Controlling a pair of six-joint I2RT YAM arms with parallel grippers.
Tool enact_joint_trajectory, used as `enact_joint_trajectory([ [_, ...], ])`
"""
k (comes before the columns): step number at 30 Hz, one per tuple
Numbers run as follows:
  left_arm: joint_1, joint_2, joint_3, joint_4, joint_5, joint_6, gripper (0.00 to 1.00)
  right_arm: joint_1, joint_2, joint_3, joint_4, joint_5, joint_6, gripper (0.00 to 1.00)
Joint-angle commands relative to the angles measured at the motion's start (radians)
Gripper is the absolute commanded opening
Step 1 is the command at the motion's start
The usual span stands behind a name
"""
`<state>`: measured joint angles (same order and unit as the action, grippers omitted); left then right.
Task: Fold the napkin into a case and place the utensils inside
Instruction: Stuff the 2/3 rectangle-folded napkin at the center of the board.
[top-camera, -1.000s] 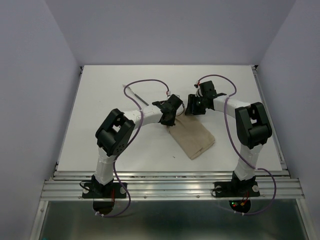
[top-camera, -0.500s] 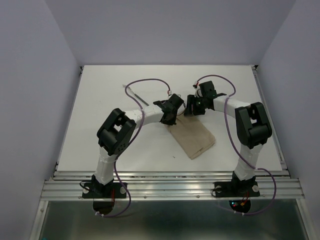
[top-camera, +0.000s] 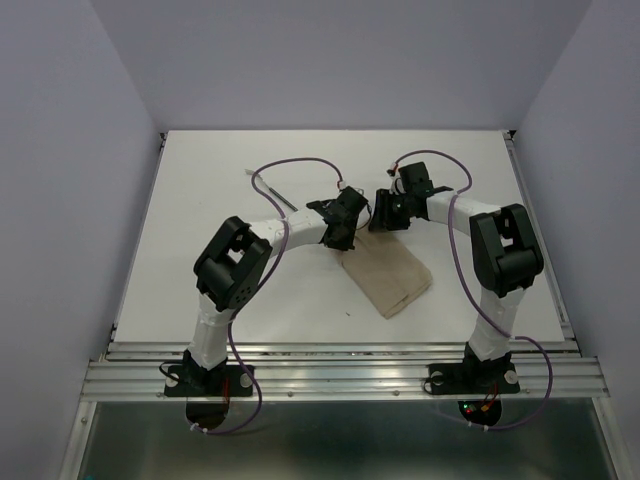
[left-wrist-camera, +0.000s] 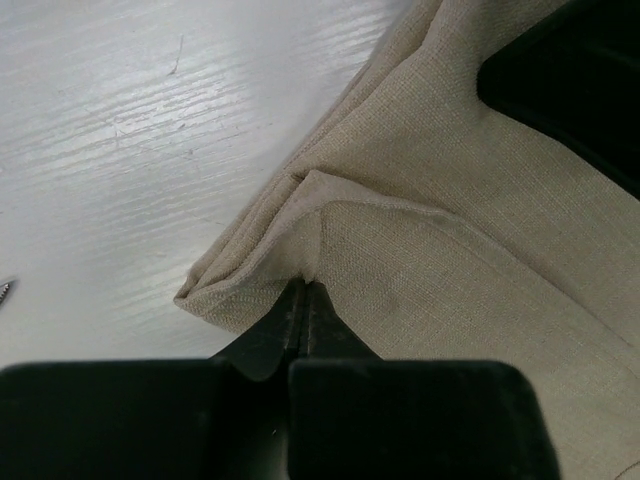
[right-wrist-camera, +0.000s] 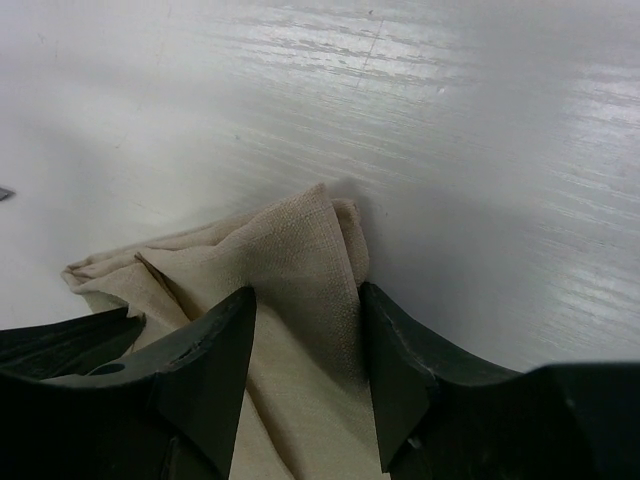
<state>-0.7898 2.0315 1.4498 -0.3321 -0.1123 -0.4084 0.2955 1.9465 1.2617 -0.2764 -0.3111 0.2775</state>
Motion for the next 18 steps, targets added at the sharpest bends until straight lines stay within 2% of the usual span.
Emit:
enact_joint_trajectory([
  [1,0.004,-0.080,0.008,0.036,0.028,-0.004,0.00,-0.002,0.023,0.005,0.006,0.049,0.014,0.53],
  [12,0.020,-0.106,-0.020,0.082,0.062,-0.012,0.00,-0.002,-0.003,0.022,0.016,0.076,0.008,0.68],
  [18,0.021,-0.091,-0.017,0.090,0.069,-0.018,0.00,-0.002,0.049,0.065,-0.036,0.096,-0.041,0.64],
])
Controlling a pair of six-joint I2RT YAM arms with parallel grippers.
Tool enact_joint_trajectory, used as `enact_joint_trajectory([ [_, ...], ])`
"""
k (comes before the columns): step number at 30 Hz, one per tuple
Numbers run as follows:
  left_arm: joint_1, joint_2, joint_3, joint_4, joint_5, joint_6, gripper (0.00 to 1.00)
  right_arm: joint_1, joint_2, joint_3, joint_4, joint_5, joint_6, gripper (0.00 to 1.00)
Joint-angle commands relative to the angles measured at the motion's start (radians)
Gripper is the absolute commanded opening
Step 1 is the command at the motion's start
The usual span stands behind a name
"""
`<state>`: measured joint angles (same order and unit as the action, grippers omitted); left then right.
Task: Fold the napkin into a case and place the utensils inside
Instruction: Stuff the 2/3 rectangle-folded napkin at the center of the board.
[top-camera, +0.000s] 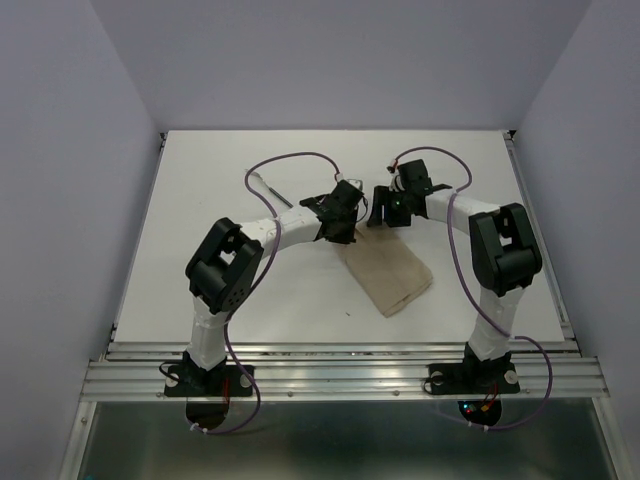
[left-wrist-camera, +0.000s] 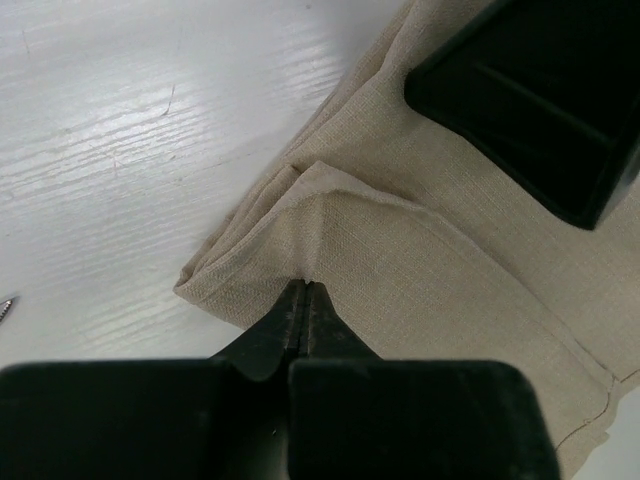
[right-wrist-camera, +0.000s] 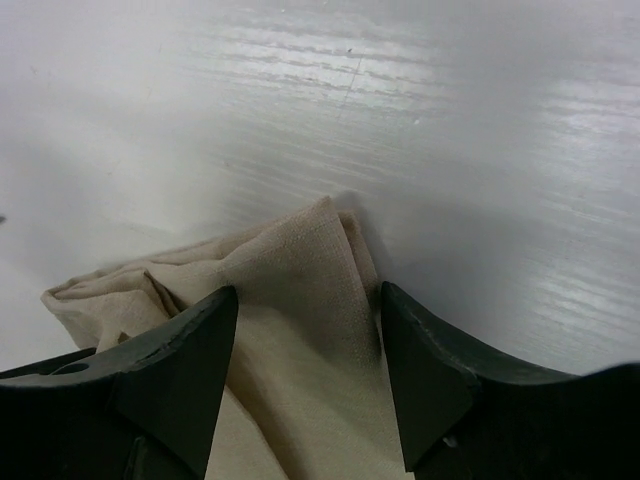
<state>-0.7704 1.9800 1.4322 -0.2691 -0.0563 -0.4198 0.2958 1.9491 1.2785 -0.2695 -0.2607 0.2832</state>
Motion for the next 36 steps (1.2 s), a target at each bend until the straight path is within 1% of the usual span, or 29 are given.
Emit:
enact_joint_trajectory([
  [1,0.003,-0.035,0.002,0.027,0.013,-0.007,0.00,-0.003,0.054,0.054,-0.053,0.043,-0.053,0.62],
  [2,0.003,-0.033,0.005,0.025,0.016,-0.007,0.00,-0.003,0.060,0.059,-0.065,0.034,-0.062,0.60],
  [5,0.005,-0.024,0.013,0.030,0.019,-0.008,0.00,-0.003,0.071,0.045,-0.054,-0.014,-0.061,0.50],
  [6,0.005,-0.018,0.017,0.027,0.021,-0.010,0.00,-0.003,0.070,0.038,-0.044,-0.032,-0.055,0.44],
  [8,0.005,-0.012,0.022,0.027,0.023,-0.008,0.00,-0.003,0.068,0.036,-0.036,-0.046,-0.050,0.38],
  [9,0.006,-0.010,0.023,0.027,0.021,-0.010,0.00,-0.003,0.067,0.038,-0.034,-0.046,-0.047,0.33],
  [12,0.010,0.000,0.030,0.024,0.021,-0.010,0.00,-0.003,0.059,0.038,-0.031,-0.051,-0.036,0.22],
  [13,0.011,0.003,0.033,0.021,0.019,-0.013,0.00,-0.003,0.054,0.035,-0.024,-0.052,-0.032,0.14],
  [14,0.013,0.006,0.036,0.021,0.021,-0.014,0.00,-0.003,0.038,0.028,-0.014,-0.051,-0.018,0.11],
  [15,0.013,0.014,0.037,0.021,0.026,-0.016,0.00,-0.003,0.025,0.010,-0.002,-0.048,-0.012,0.05],
  [17,0.016,0.025,0.040,0.019,0.030,-0.020,0.00,-0.003,-0.011,-0.011,0.030,-0.038,0.008,0.01],
  [28,0.023,0.049,0.019,0.030,0.052,-0.027,0.00,-0.003,-0.176,-0.160,0.161,-0.026,0.103,0.01],
  [30,0.023,0.052,0.011,0.037,0.084,-0.028,0.00,-0.003,-0.196,-0.182,0.170,-0.034,0.117,0.01],
  [36,0.025,0.051,0.000,0.047,0.096,-0.028,0.00,0.008,-0.245,-0.211,0.174,-0.038,0.142,0.01],
])
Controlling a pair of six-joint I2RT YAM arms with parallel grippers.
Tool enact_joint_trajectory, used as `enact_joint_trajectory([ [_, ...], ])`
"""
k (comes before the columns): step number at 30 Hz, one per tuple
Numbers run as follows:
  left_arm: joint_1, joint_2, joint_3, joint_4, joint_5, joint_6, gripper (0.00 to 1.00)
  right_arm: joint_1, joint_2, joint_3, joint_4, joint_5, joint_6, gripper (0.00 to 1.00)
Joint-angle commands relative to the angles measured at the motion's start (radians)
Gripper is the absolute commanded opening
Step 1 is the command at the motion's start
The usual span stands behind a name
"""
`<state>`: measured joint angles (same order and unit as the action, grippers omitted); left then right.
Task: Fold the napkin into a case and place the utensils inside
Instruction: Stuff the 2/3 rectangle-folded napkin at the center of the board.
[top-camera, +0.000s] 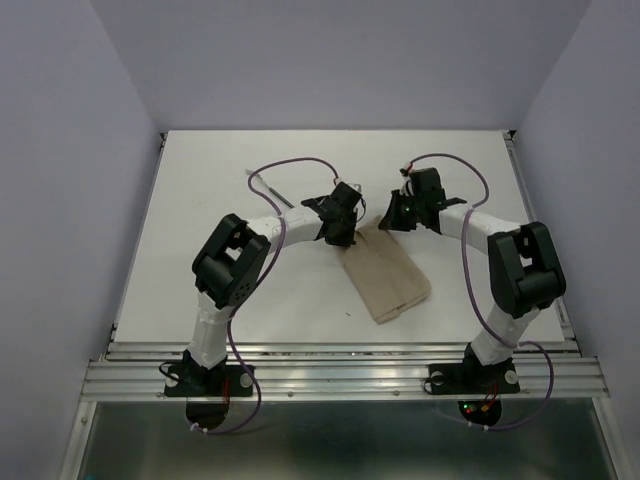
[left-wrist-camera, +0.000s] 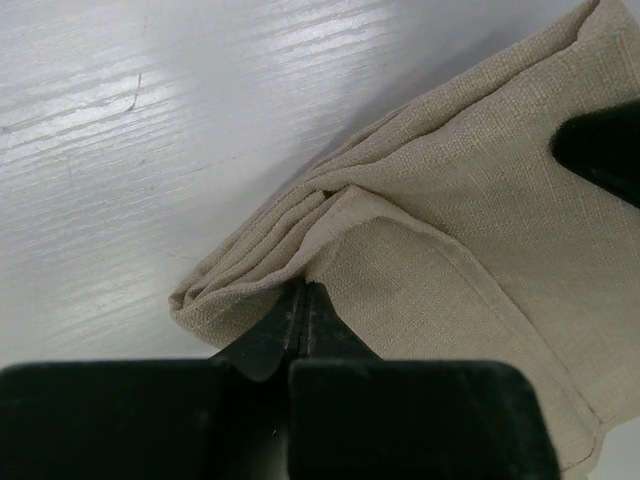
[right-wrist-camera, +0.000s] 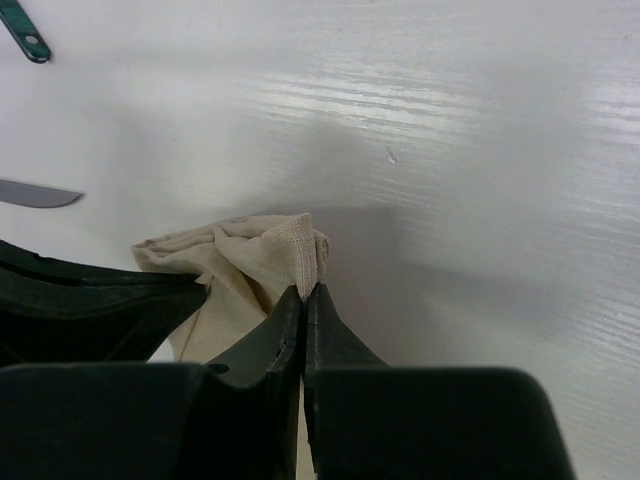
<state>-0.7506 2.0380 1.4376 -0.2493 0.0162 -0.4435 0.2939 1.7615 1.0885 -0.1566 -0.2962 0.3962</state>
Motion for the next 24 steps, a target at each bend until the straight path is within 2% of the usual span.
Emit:
enact_joint_trajectory([
  [1,0.005,-0.007,-0.005,0.027,0.024,-0.004,0.00,0.010,-0.065,-0.024,0.066,-0.003,0.033,0.01],
  [12,0.005,-0.010,-0.019,0.035,0.030,-0.012,0.00,0.106,-0.115,-0.062,0.060,0.097,0.133,0.01],
  [24,0.005,-0.024,-0.045,0.050,0.036,-0.018,0.00,0.218,-0.071,-0.073,0.071,0.223,0.231,0.01],
])
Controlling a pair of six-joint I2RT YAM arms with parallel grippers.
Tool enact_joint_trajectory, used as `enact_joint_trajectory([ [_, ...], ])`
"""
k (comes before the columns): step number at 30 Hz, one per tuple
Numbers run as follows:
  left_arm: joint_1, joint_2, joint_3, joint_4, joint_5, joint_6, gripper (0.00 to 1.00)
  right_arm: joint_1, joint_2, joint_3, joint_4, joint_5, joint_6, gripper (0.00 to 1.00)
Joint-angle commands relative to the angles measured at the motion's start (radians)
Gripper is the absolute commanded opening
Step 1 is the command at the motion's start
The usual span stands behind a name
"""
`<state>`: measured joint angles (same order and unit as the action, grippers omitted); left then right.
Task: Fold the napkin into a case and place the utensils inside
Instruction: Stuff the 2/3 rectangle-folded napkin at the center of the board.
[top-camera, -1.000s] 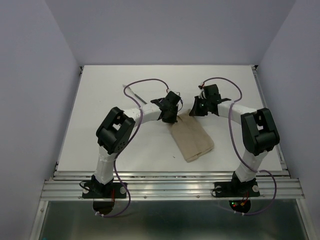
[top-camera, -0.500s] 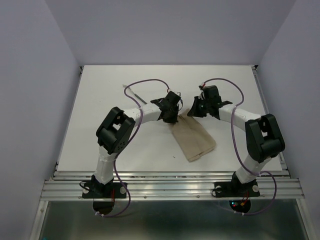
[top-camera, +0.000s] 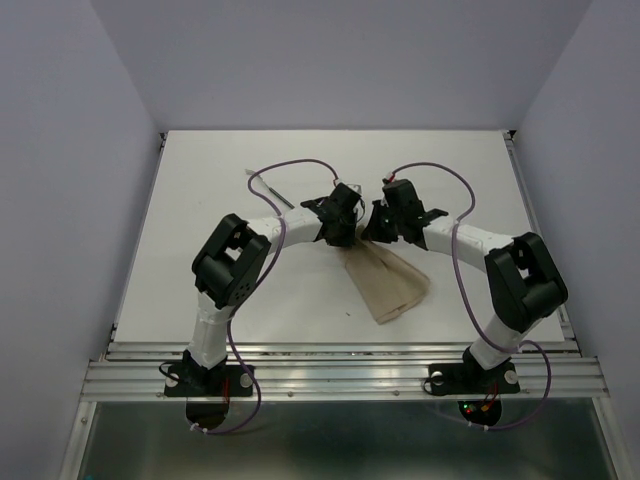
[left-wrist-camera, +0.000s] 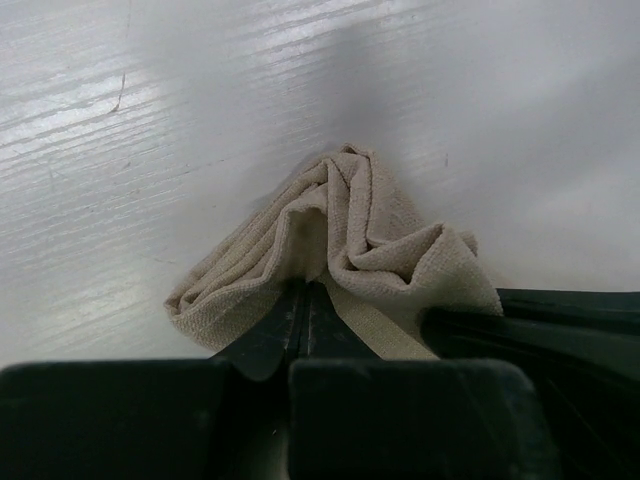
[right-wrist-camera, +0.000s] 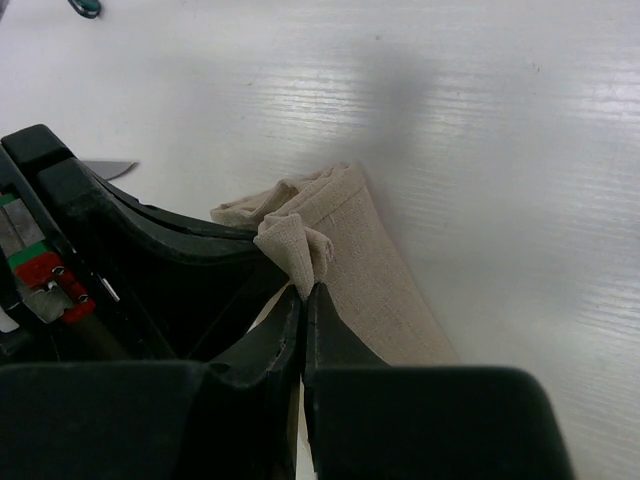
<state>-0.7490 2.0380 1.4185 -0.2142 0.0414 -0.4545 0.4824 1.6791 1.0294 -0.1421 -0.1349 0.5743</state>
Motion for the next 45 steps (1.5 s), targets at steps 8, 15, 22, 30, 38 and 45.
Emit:
enact_joint_trajectory([
  [8,0.007,-0.047,-0.035,0.025,0.038,-0.013,0.00,0.074,0.082,-0.008,0.052,0.130,0.127,0.01],
  [15,0.033,-0.104,-0.069,0.058,0.104,-0.024,0.00,0.084,0.143,-0.035,0.067,0.195,0.170,0.01],
  [22,0.072,-0.144,-0.108,0.114,0.205,-0.049,0.00,0.084,0.166,-0.049,0.081,0.219,0.176,0.01],
  [30,0.088,-0.153,-0.113,0.165,0.282,-0.078,0.00,0.084,0.172,-0.048,0.081,0.222,0.165,0.01],
  [38,0.096,-0.136,-0.115,0.207,0.308,-0.111,0.00,0.084,0.162,-0.068,0.102,0.209,0.148,0.01],
  [45,0.099,-0.101,-0.124,0.207,0.304,-0.119,0.00,0.084,0.084,-0.101,0.125,0.182,0.121,0.01],
])
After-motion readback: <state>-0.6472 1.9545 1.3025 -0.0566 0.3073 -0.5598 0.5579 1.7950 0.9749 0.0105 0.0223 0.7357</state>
